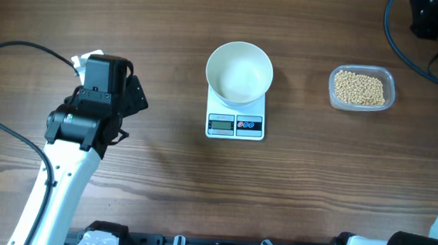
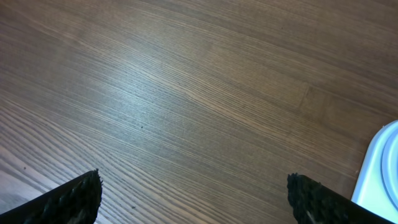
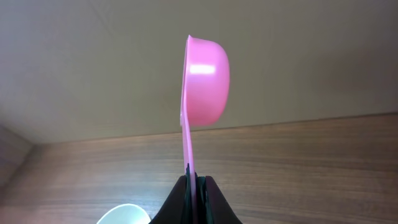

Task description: Scoop item into bowl and weigh 150g on scale

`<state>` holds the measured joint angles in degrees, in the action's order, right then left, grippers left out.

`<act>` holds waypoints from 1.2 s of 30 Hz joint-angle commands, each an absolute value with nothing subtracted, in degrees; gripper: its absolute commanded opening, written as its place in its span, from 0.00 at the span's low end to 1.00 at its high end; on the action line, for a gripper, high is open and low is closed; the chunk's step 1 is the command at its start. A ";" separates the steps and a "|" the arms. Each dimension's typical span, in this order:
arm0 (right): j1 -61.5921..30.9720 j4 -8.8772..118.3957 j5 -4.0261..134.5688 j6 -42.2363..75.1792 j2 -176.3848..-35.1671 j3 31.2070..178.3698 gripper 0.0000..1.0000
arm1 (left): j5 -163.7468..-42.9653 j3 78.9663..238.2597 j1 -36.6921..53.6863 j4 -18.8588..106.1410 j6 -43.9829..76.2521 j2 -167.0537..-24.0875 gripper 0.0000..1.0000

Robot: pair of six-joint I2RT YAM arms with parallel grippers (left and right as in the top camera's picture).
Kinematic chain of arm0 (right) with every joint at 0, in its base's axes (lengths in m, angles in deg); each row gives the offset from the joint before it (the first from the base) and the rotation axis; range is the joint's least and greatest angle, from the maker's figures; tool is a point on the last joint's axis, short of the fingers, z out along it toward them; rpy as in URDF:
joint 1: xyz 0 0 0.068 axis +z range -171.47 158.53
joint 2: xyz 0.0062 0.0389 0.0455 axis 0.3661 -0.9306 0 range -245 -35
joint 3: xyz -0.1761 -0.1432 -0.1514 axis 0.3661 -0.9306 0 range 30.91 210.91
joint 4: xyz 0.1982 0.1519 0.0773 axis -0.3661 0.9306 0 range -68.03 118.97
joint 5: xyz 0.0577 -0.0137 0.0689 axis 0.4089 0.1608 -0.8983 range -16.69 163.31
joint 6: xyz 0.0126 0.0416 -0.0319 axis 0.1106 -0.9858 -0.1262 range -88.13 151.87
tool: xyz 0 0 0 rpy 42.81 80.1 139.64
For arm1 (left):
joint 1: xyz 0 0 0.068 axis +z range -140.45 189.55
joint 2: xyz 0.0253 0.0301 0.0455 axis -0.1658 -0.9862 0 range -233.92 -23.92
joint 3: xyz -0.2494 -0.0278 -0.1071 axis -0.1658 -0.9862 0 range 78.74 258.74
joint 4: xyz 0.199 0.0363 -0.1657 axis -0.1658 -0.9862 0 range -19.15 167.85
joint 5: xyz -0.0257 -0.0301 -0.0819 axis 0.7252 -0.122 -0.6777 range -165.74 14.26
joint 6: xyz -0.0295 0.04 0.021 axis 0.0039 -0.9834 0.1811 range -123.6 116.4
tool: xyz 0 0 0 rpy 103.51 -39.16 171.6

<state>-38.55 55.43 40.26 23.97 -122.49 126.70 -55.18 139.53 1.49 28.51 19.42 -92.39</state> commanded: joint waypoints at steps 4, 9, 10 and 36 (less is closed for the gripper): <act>-38.71 55.47 38.70 21.17 -121.79 127.55 0.04 | -54.24 139.49 1.91 28.48 19.18 -92.50 1.00; -38.71 53.42 40.45 21.15 -121.79 127.55 0.04 | -54.24 139.49 1.91 28.51 19.18 -92.50 1.00; -38.71 52.78 40.43 21.17 -121.79 127.55 0.04 | -54.24 139.49 1.91 28.48 19.18 -92.50 1.00; -38.69 58.01 40.21 16.30 -121.79 127.55 0.04 | -96.38 139.49 1.82 41.79 19.58 -93.02 1.00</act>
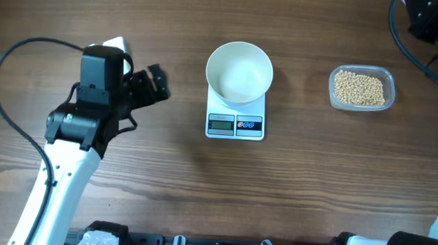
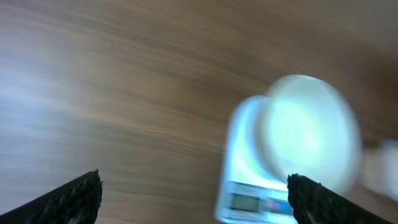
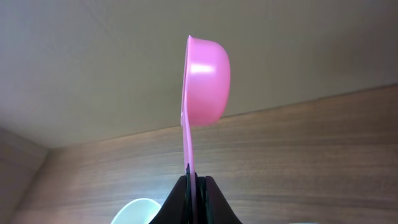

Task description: Scoop item into bowl and weigh 150g on scale

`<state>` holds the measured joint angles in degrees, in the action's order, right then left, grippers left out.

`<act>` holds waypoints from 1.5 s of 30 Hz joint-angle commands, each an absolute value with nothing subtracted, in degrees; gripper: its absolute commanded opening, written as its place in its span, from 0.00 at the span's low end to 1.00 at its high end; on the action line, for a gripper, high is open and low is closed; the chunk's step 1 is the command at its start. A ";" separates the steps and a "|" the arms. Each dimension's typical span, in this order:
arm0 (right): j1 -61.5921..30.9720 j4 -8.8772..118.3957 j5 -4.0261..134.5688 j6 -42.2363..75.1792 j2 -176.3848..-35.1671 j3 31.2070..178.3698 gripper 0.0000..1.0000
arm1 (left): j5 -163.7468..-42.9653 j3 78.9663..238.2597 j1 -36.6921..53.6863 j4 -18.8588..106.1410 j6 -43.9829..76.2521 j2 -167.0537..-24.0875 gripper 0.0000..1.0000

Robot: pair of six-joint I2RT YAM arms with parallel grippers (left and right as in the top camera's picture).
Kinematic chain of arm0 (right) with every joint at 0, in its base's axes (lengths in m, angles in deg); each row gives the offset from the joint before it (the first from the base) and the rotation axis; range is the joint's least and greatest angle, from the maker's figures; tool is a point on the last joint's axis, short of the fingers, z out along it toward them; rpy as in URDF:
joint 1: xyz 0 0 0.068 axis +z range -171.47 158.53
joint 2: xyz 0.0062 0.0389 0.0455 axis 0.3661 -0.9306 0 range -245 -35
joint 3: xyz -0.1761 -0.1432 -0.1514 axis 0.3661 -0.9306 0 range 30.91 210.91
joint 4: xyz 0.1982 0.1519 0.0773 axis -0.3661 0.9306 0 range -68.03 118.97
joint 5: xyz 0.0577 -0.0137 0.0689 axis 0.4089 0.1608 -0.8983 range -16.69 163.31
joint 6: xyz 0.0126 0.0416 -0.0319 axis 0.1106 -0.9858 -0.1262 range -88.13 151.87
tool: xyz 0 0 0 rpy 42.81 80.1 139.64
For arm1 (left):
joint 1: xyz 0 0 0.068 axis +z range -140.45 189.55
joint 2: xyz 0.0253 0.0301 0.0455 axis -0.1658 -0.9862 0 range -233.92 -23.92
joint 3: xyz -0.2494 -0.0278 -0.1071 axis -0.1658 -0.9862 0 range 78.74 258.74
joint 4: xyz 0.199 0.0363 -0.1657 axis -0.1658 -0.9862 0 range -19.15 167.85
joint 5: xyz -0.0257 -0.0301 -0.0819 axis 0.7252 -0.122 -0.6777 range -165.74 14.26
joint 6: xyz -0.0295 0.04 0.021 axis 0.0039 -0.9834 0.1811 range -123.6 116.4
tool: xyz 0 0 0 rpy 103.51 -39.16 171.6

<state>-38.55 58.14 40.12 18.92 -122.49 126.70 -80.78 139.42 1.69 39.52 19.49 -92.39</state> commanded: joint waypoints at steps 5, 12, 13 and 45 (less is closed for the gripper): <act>-38.71 58.60 40.45 17.19 -121.79 127.55 0.04 | -96.73 139.49 -0.82 42.95 19.14 -95.84 1.00; -38.71 58.46 40.54 18.37 -121.79 127.55 0.04 | -98.63 139.49 -6.70 44.09 19.47 -103.32 1.00; -38.71 58.44 40.72 18.35 -121.79 127.55 0.04 | -99.57 139.49 -7.71 44.55 19.66 -104.28 1.00; -38.69 62.38 41.31 18.39 -121.79 127.55 0.05 | -83.53 139.49 -27.51 53.01 19.58 -122.38 0.04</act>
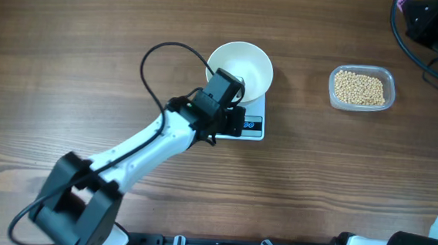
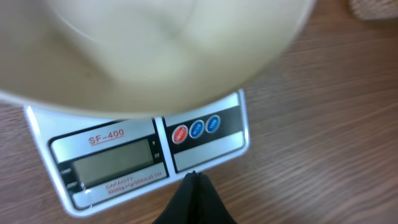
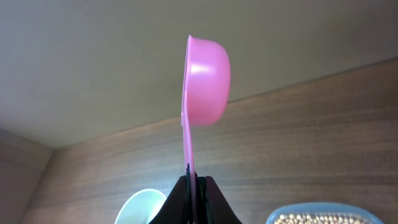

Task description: Scoop item into bowl and weigh 150g on scale

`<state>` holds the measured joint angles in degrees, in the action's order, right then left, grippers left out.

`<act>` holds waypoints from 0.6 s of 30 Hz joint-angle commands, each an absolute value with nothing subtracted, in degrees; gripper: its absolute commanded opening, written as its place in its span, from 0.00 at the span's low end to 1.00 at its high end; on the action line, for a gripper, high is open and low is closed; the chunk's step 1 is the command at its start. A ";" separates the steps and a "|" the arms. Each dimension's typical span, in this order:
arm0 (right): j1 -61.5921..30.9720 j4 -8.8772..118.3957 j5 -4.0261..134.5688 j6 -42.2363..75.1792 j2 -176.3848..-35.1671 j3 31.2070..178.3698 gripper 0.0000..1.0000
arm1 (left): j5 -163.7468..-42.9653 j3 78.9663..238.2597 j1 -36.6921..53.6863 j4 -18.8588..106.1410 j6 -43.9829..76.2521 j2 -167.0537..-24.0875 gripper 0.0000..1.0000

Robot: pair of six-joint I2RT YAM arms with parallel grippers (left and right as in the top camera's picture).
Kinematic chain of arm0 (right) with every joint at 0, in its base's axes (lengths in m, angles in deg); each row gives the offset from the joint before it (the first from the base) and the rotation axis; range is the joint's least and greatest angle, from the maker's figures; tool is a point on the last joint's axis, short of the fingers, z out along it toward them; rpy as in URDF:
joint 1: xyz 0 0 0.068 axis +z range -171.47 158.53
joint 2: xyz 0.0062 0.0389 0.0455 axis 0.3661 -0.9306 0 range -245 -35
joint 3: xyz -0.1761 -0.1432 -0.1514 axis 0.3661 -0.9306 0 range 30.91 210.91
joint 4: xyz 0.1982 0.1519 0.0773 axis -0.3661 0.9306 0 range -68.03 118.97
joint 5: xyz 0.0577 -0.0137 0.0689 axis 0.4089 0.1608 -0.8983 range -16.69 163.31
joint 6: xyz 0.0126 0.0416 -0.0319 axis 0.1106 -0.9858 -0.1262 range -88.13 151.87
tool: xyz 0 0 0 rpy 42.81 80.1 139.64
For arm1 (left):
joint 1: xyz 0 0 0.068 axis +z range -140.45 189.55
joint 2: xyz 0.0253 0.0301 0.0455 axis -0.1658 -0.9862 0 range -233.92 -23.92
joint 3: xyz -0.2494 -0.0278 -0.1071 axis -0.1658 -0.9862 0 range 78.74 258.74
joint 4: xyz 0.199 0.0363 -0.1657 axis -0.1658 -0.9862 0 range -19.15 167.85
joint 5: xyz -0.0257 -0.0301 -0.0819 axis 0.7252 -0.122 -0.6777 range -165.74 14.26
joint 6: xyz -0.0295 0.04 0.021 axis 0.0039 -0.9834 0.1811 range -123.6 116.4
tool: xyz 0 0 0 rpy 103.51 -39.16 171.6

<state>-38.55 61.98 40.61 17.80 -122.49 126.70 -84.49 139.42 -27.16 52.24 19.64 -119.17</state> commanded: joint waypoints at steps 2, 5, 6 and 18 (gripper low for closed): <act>-38.69 62.35 41.31 18.39 -121.79 127.55 0.04 | -83.53 139.49 -27.51 53.90 19.58 -123.80 0.04; -38.69 62.35 41.31 18.39 -121.79 127.55 0.04 | -83.55 139.49 -27.86 55.50 19.58 -125.70 0.04; -38.71 62.33 41.31 18.39 -121.79 127.55 0.04 | -83.55 139.49 -28.01 55.94 19.58 -126.09 0.04; -38.71 62.09 41.33 18.42 -121.79 127.55 0.04 | -83.53 139.49 -28.17 59.65 19.60 -127.27 0.04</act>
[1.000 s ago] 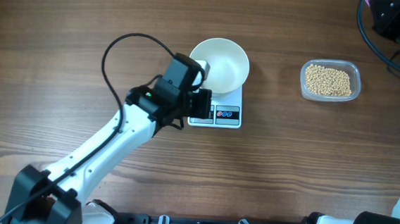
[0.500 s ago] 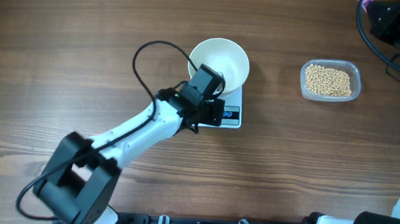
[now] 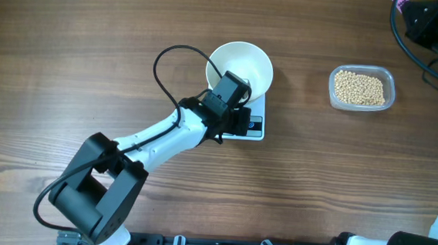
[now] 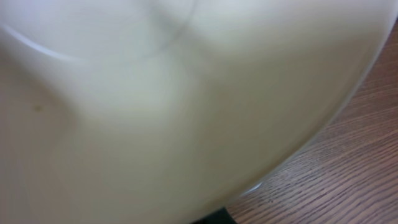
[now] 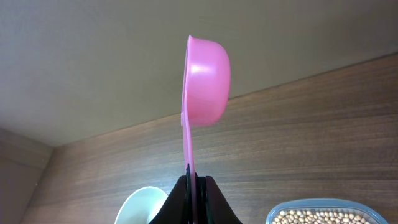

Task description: Scoop item into bowl and weigh 150g on scale

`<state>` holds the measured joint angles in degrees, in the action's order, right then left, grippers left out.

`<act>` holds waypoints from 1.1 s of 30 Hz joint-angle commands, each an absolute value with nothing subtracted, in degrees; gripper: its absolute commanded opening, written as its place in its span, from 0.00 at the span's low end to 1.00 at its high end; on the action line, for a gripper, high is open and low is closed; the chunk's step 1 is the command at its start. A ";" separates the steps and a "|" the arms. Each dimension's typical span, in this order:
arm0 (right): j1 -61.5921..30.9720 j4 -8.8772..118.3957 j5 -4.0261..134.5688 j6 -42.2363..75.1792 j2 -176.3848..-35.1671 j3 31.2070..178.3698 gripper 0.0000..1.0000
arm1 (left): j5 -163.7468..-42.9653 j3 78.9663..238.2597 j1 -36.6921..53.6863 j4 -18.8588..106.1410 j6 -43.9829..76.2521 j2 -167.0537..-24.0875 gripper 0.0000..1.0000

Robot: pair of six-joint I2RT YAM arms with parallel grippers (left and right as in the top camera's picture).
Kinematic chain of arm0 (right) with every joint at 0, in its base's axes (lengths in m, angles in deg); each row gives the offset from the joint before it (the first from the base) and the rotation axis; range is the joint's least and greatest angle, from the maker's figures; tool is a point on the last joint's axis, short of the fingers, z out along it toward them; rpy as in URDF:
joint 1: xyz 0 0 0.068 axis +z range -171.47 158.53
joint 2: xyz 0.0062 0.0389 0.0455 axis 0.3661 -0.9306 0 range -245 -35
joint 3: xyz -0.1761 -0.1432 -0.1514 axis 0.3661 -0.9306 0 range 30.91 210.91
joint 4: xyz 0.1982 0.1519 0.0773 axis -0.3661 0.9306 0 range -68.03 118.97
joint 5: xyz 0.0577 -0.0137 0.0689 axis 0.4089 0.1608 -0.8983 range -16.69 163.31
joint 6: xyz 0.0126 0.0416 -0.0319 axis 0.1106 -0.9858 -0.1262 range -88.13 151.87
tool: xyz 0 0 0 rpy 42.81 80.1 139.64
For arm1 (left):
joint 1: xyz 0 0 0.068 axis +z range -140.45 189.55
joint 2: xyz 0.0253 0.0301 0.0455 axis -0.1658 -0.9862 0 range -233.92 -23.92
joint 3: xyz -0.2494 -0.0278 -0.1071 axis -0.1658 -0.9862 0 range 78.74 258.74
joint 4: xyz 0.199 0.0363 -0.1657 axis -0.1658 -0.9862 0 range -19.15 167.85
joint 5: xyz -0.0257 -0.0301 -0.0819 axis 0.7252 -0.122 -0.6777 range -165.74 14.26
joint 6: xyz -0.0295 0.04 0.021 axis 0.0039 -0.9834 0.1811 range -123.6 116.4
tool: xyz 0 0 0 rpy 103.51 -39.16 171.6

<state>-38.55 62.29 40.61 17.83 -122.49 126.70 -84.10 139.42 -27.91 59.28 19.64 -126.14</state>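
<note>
A white bowl point(image 3: 240, 68) stands on a small white digital scale point(image 3: 260, 114) at mid table. My left gripper point(image 3: 241, 122) lies low over the scale's front panel, right against the bowl. In the left wrist view the bowl's wall point(image 4: 155, 106) fills nearly everything, and only the shut tip of the left gripper point(image 4: 211, 219) shows at the bottom edge. My right gripper point(image 5: 194, 180) is raised at the far right back, shut on the handle of a pink scoop point(image 5: 205, 78) that stands upright and empty. The bowl point(image 5: 146, 205) shows below it.
A clear plastic container of pale beans point(image 3: 362, 88) sits to the right of the scale, also visible in the right wrist view as the bean container point(image 5: 323, 213). A black cable point(image 3: 181, 54) loops from the left arm beside the bowl. The table point(image 3: 95, 21) is brown wood.
My left gripper has moved slightly further in over the scale, toward the bowl. Its camera now sees the bowl's wall instead of the display and buttons. The right gripper still holds the scoop.
My left gripper first hung open at the far left of the table, then stood open and turned toward the scale. Later it was shut above the scale's front panel, and now it sits tight against the bowl. The right gripper held the pink scoop aloft throughout.
</note>
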 commanded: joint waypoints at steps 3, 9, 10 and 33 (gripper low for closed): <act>-38.71 62.09 41.33 18.42 -121.79 127.55 0.04 | -83.53 139.49 -28.19 59.85 19.58 -127.71 0.04; -38.71 62.09 41.33 18.39 -121.79 127.55 0.04 | -80.38 139.49 -28.21 59.91 19.58 -128.74 0.04; -38.71 62.09 41.33 18.42 -121.79 127.55 0.04 | -80.06 139.49 -28.21 60.11 19.58 -128.74 0.04; -38.71 62.11 41.31 18.39 -121.79 127.55 0.04 | -81.67 139.47 -28.30 60.50 19.62 -128.76 0.04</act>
<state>-38.55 62.27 40.61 17.83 -122.49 126.70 -81.15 139.42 -27.93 60.31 19.64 -127.97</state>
